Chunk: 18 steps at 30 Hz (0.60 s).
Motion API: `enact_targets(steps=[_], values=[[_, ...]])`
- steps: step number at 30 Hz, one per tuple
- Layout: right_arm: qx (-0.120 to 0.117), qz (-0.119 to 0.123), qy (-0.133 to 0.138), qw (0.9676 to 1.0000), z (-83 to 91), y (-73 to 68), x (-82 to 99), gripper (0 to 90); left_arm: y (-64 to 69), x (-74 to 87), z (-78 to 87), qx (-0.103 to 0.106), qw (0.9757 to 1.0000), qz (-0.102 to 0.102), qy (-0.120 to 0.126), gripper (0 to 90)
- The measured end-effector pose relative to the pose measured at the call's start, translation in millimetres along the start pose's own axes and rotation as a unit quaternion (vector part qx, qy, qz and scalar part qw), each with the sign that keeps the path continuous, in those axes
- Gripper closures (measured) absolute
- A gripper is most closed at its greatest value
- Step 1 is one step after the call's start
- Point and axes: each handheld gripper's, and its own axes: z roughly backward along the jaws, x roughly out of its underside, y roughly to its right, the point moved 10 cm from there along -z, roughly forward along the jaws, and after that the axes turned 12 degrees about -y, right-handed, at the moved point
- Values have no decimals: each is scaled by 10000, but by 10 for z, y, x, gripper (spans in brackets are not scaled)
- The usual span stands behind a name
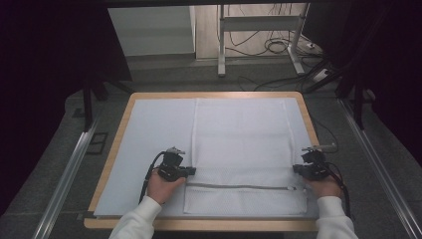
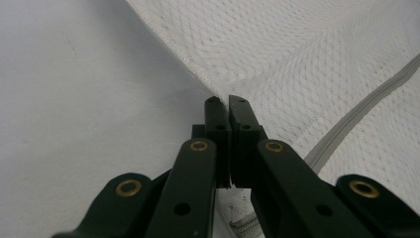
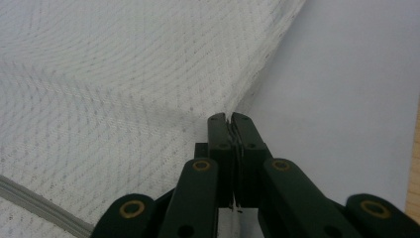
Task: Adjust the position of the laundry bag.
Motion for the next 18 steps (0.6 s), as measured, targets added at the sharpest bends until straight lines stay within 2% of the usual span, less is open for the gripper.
enact_targets(steps=[15,18], values=[[0,40,108,9999,22,-21,-32,873,-23,3,61,36,10000,-5,62,892],[-126,34,139,9998,32,-39,-39,874,-31,3,70,18,10000,-2,68,892]])
